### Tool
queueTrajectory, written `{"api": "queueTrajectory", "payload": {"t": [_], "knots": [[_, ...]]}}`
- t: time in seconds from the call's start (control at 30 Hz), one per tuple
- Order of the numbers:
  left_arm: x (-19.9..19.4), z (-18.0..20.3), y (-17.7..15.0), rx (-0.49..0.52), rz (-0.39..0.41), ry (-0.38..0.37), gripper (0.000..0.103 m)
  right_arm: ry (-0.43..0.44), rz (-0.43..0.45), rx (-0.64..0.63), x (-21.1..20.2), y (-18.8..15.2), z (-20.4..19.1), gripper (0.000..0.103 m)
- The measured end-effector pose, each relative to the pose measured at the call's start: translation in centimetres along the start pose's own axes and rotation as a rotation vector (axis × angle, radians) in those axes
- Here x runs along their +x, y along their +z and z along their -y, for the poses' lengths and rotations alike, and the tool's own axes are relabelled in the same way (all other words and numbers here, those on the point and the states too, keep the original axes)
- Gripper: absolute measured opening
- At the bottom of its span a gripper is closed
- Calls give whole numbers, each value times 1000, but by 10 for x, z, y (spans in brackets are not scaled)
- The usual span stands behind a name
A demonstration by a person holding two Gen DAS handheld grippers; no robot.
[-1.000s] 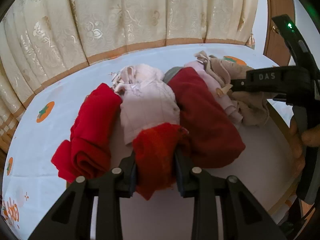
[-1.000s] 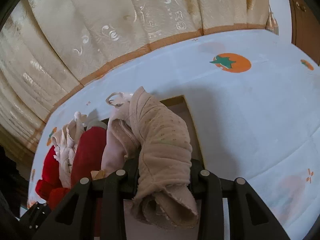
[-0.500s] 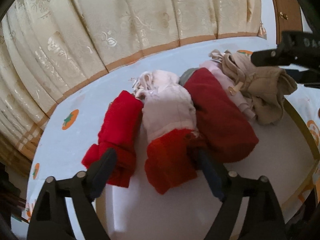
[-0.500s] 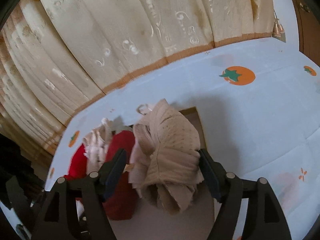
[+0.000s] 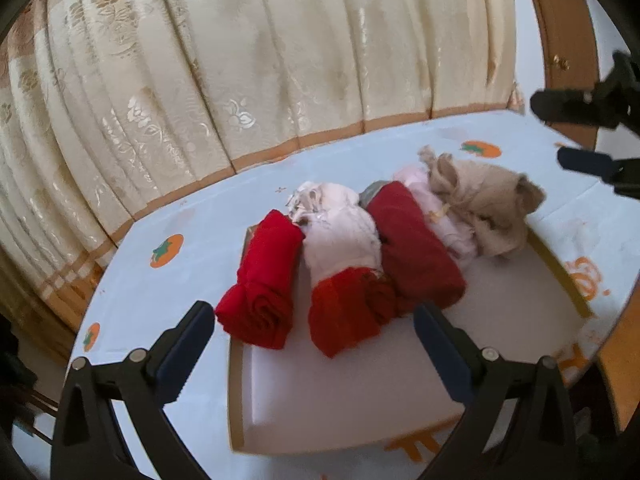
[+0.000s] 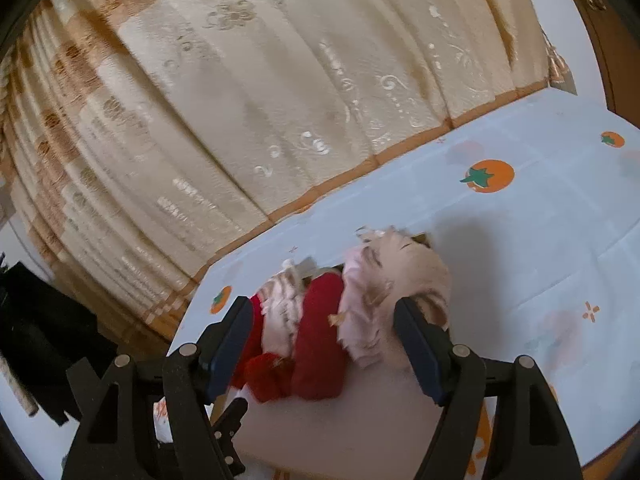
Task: Take underwear out of drawer
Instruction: 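Lower both garments into the tray and open both tools, then withdraw both tools from the tray and lower them into the drawer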
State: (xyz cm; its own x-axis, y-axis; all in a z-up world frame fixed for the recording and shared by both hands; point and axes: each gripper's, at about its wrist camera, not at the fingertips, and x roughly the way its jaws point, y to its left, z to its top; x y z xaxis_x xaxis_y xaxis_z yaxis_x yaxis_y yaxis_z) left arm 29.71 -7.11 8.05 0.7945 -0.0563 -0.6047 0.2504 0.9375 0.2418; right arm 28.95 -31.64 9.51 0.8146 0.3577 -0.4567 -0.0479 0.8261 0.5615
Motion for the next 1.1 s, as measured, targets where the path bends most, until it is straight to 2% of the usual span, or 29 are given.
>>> {"api": "queueTrajectory", "payload": {"t": [0.23, 0.33, 0.6, 1.1], "knots": [[-27, 0, -19, 0, 8, -42, 102, 3, -43, -75, -25, -19, -11, 75], [-36, -1, -29, -19, -7, -92, 102, -5, -73, -113, -35, -31, -12, 75], [-57, 3, -47, -18, -4, -135, 102, 16, -125, -144, -67, -61, -4, 75], [-69, 14, -108, 21, -98, -204, 102, 15, -232, -180, -127, -123, 18, 75]]}}
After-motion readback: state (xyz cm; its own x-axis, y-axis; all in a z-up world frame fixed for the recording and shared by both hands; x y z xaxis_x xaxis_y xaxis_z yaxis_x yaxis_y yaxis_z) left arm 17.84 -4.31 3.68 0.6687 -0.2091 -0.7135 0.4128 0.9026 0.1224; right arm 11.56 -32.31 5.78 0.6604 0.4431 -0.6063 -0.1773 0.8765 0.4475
